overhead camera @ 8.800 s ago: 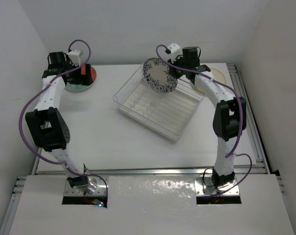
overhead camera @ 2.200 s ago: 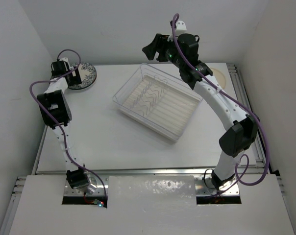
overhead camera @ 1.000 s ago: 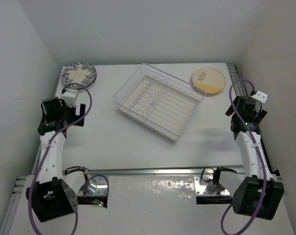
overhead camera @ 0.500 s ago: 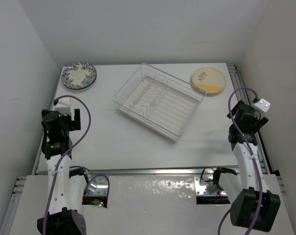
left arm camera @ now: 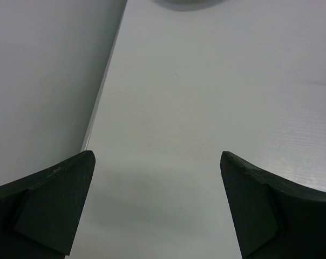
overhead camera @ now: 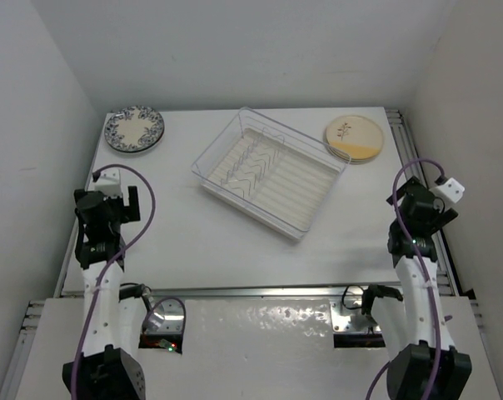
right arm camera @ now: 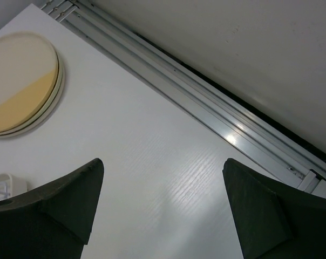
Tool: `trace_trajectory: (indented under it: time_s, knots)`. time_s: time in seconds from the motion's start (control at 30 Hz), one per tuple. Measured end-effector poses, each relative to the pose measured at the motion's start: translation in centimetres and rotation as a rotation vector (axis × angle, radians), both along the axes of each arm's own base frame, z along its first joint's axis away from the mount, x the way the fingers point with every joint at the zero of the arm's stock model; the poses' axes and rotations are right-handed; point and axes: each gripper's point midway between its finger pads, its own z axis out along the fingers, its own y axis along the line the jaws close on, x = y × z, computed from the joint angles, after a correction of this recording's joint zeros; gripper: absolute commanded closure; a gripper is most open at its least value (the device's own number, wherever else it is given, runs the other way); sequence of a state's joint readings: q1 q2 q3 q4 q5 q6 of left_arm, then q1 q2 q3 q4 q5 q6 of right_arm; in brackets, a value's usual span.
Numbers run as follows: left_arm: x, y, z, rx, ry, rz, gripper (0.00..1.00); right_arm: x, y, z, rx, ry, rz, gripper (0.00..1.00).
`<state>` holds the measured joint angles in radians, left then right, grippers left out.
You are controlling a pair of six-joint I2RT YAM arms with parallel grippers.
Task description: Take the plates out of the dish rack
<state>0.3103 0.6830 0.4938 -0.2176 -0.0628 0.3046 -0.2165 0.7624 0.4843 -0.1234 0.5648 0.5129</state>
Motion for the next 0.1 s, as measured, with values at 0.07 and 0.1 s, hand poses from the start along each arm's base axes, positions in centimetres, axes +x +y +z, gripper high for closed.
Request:
trace_trajectory:
  time_s: [0.07,0.1]
  knots:
    - [-0.02,-0.20,-0.01,-0.001,-0.011,-0.010,0.00,-0.19,0.04,0.11,-0.001,-0.001,0.000,0.11]
    - [-0.07,-0.27,-0.04,0.000,-0.015,-0.013,0.00,-0.28,0.06,0.15,-0.001,-0.002,0.000,0.11]
